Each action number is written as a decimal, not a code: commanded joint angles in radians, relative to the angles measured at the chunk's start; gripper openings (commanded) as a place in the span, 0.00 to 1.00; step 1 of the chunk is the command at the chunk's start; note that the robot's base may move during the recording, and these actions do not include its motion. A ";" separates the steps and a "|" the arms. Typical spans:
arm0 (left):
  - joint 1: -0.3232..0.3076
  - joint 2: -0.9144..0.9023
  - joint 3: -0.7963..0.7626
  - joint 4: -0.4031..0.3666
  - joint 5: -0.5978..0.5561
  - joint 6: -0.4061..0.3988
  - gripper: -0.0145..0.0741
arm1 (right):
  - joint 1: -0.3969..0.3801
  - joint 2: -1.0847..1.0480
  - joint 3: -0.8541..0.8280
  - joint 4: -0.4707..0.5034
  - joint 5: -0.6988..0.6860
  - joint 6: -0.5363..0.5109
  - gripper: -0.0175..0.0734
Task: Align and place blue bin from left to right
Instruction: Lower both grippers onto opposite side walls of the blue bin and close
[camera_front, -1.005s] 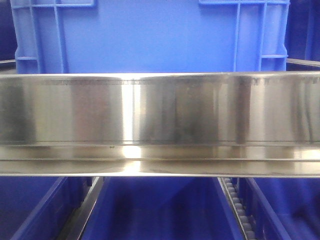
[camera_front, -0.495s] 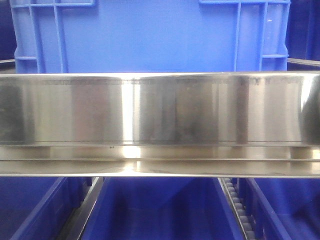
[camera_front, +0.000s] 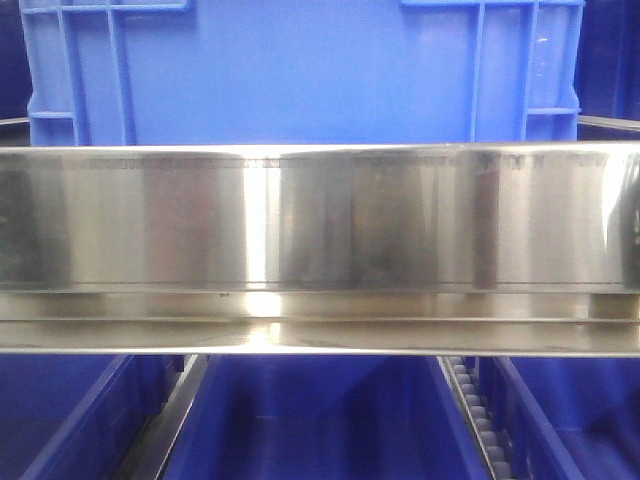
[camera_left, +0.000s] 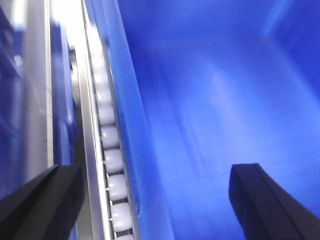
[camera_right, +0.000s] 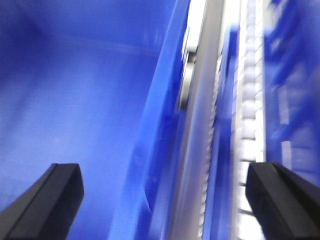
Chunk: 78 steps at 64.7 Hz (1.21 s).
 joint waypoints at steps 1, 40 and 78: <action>0.005 0.022 -0.008 -0.010 -0.009 -0.007 0.71 | 0.001 0.026 -0.012 -0.012 -0.032 0.004 0.82; 0.005 0.101 -0.011 -0.010 -0.022 -0.007 0.70 | 0.001 0.126 -0.012 0.043 -0.117 0.004 0.80; 0.005 0.097 -0.016 -0.076 -0.020 -0.007 0.04 | 0.002 0.154 -0.012 0.086 -0.083 0.015 0.02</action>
